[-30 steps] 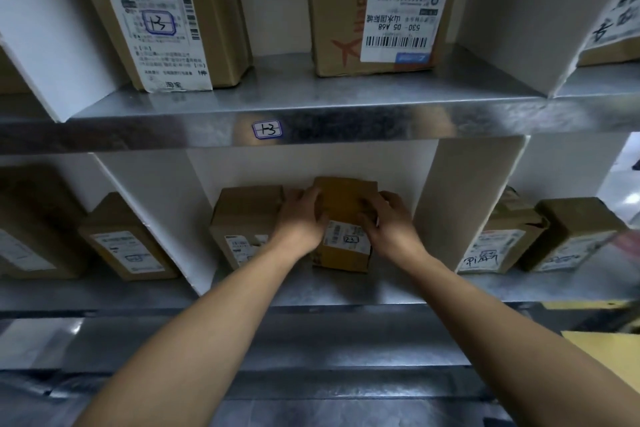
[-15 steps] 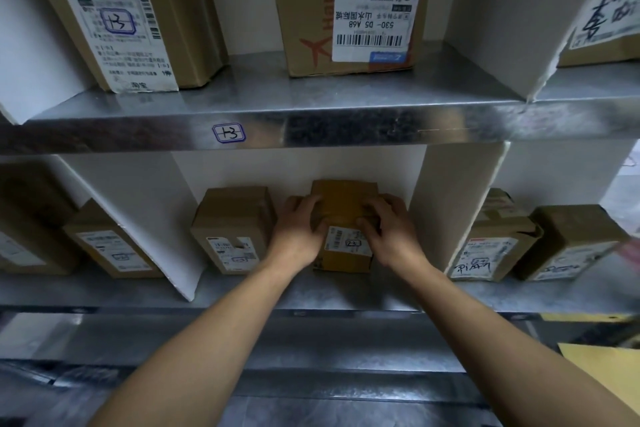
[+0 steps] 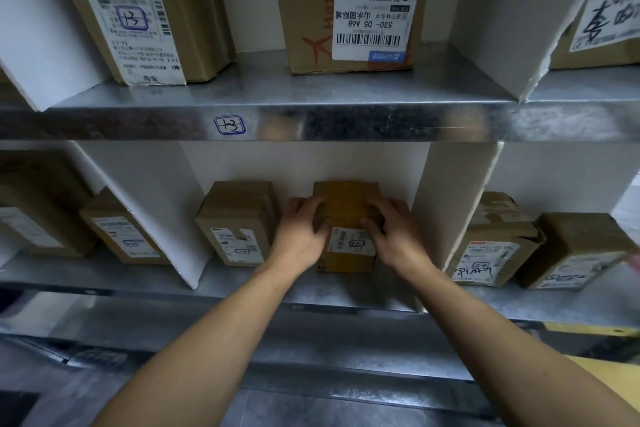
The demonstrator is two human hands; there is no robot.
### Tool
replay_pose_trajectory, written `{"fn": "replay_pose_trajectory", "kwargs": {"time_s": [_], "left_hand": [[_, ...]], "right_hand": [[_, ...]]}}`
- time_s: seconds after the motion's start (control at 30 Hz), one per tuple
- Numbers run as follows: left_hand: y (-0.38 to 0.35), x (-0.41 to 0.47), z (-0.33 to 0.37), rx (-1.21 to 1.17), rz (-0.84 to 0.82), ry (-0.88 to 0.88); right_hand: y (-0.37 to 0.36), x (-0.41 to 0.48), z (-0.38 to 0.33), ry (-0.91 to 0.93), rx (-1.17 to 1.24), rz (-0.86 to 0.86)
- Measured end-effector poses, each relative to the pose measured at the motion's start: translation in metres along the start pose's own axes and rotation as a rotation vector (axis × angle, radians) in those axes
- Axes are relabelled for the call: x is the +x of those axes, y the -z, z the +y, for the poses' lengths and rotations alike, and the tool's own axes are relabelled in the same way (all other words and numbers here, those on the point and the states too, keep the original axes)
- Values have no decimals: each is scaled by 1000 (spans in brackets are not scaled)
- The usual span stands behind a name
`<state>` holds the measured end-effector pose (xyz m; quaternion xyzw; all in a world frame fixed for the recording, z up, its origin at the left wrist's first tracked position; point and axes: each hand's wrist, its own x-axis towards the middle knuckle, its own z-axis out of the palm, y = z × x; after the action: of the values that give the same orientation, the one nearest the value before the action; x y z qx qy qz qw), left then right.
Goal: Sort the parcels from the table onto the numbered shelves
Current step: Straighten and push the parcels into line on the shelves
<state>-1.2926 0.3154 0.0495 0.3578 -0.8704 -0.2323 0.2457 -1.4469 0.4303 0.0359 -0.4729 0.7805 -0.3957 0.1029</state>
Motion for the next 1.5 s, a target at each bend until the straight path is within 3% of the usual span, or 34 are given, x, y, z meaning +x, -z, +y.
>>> {"fn": "replay_pose_trajectory", "kwargs": {"time_s": [0.53, 0.77, 0.97, 1.2, 1.5], "left_hand": [[5, -5, 8, 6, -36, 29], [14, -33, 12, -17, 79, -46], [18, -69, 14, -1, 83, -111], [9, -116, 25, -4, 7, -161], [-33, -136, 82, 0, -161, -286]], "right_hand": [[3, -11, 0, -16, -29, -31], [11, -44, -18, 30, -111, 36], [13, -86, -23, 94, -249, 49], [26, -146, -13, 73, -325, 74], [78, -190, 23, -136, -471, 153]]}}
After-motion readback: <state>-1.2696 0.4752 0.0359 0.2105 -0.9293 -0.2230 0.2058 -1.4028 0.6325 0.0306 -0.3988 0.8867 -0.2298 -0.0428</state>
